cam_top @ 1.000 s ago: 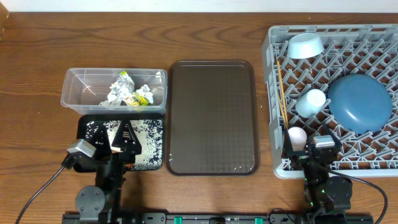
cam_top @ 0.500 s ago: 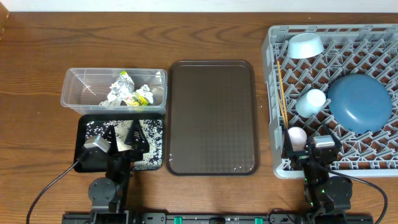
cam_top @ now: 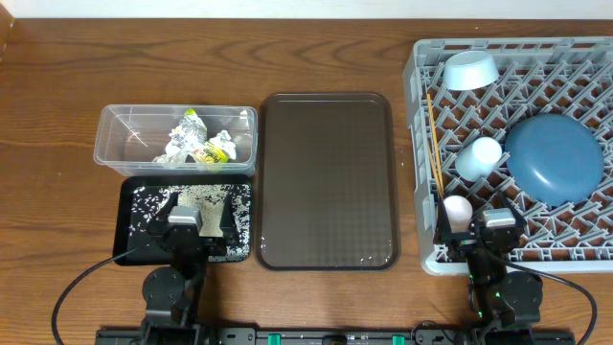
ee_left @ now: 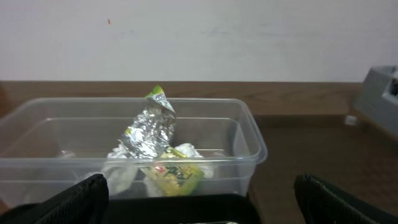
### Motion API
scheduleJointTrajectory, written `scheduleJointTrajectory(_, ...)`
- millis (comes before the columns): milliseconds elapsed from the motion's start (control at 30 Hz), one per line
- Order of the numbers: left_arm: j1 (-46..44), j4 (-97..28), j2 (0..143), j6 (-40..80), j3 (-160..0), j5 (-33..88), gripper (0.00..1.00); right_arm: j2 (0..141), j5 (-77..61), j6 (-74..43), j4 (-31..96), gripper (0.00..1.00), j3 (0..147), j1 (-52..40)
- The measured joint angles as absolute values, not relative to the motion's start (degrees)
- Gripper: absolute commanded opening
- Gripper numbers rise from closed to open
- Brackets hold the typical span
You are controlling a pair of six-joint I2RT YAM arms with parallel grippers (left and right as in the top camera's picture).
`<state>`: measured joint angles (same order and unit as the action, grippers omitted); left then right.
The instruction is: Sort waste into correct bins and load items into the dishwasher rack
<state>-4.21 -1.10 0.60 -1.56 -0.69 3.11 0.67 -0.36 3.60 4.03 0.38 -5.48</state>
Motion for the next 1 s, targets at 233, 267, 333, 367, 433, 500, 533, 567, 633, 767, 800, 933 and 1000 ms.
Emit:
scheduleJointTrajectory(233, -2.6, -1.1, 0.6, -3.9, -0.7, 3.0, 0.97, 0.7, -0.4, 3.6, 4.0, 0.99, 0.4, -5.5)
scheduleJointTrajectory(267, -2.5, -1.1, 0.6, -4.0, -0.7, 3.0, 0.97, 0.7, -0.3, 3.6, 4.0, 0.99, 0.4, -5.5)
scheduleJointTrajectory(333, -2.5, -1.1, 0.6, -4.4, -0.7, 3.0, 0.97, 0.7, -0.4, 3.6, 4.0, 0.99, 0.4, -5.5)
scheduleJointTrajectory(367, -2.5, -1.1, 0.6, -4.5, -0.7, 3.0, 0.98, 0.7, -0.4, 3.6, 4.0, 0.99, 0.4, -5.5)
scheduleJointTrajectory(433, -2.5, -1.1, 0.6, -4.6, -0.7, 3.0, 0.97, 0.7, -0.4, 3.6, 4.0, 0.99, 0.4, -5.5)
scheduleJointTrajectory(500, -2.5, -1.1, 0.6, -4.6, -0.7, 3.0, 0.97, 0.7, -0.4, 3.6, 4.0, 0.99, 0.4, -5.5)
scheduleJointTrajectory(533, -2.5, -1.1, 0.6, -4.6, -0.7, 3.0, 0.98, 0.7, -0.4, 3.6, 4.0, 0.99, 0.4, -5.5)
scheduleJointTrajectory(567, -2.5, -1.1, 0.6, -4.6, -0.7, 3.0, 0.97, 0.7, -0.4, 3.6, 4.0, 0.99, 0.4, -5.5)
scheduleJointTrajectory(633, -2.5, -1.1, 0.6, -4.6, -0.7, 3.0, 0.97, 0.7, -0.4, 3.6, 4.0, 0.99, 0.4, -5.5)
scheduleJointTrajectory(767, -2.5, -1.1, 0.6, -4.6, -0.7, 3.0, 0.97, 0.7, -0.4, 3.6, 4.0, 0.99, 0.4, -5.5)
scheduleJointTrajectory(800, -2.5, -1.1, 0.6, -4.6, -0.7, 3.0, 0.97, 0.7, -0.4, 3.6, 4.0, 0.99, 0.4, -5.5)
scheduleJointTrajectory(933, -2.5, -1.1, 0.6, -4.6, -0.7, 3.0, 0.97, 0.7, -0.4, 3.6, 4.0, 0.99, 0.4, -5.5)
scheduleJointTrajectory(1000, -2.5, -1.1, 0.6, -4.6, -0.7, 3.0, 0.97, 0.7, -0.4, 3.6, 4.0, 0.99, 0.4, -5.5)
